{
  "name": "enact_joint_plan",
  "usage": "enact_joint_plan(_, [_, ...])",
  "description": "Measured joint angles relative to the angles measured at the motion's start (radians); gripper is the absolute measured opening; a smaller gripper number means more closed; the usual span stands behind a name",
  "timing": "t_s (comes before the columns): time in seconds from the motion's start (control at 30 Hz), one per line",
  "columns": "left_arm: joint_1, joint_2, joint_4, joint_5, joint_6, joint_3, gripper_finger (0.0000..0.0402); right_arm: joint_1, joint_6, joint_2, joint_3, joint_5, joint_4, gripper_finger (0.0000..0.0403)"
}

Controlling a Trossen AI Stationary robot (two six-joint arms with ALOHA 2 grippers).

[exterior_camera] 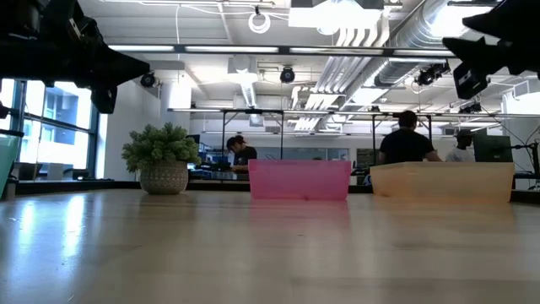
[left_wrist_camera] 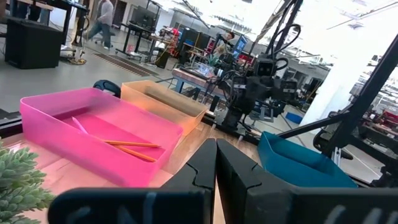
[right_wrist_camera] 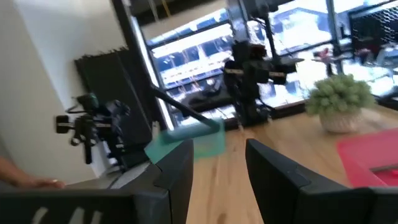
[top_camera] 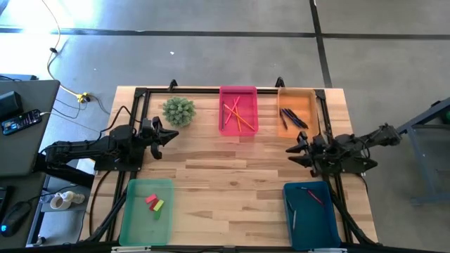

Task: Sort crayons/erasers/pens/pencils in bins
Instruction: Return to Home Position

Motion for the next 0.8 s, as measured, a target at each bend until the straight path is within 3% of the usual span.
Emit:
enact_joint_plan(0.2, [0.000,0.000,0.000,0.000,0.000,0.000,0.0001,-0.083,-0.007,0.000,0.000,-0.055,-0.009,0.0139])
enact_joint_plan(0.4, [0.000,0.000,0.000,0.000,0.000,0.000,0.0001,-0.134,-0.011,0.000,0.000,0.022,-0.086,0.0139])
enact_joint_plan(0.8, [0.000,0.000,0.000,0.000,0.000,0.000,0.0001,-0.143,0.021,0.002,0.001,0.024,-0.111,0.0139])
